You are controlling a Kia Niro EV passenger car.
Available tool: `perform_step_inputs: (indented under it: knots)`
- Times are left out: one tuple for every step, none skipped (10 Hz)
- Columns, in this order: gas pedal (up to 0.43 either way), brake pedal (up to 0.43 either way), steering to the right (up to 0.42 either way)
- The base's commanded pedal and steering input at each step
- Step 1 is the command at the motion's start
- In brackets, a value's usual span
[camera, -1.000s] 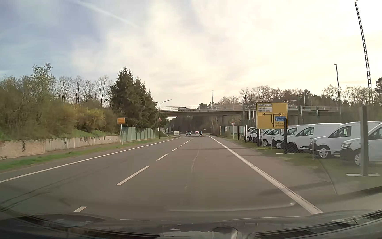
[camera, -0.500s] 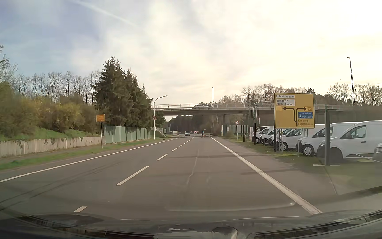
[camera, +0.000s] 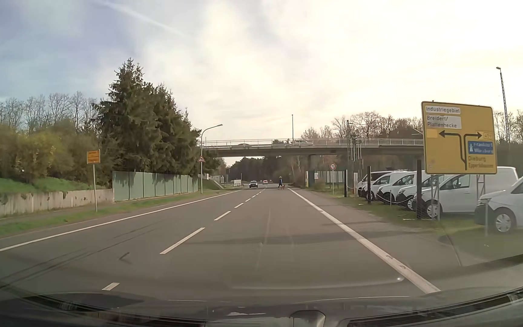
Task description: Follow the waypoints while adhering to traffic rules and regulations
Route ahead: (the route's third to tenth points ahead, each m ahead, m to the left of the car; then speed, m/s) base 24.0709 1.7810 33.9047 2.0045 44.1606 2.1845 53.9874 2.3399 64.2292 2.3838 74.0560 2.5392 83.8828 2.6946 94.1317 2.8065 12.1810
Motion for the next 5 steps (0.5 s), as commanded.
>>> perform_step_inputs:
  knots:
    - [0.118, 0.0, -0.004]
    - [0.118, 0.0, -0.004]
    - [0.118, 0.0, -0.004]
    - [0.118, 0.0, -0.004]
    - [0.118, 0.0, -0.004]
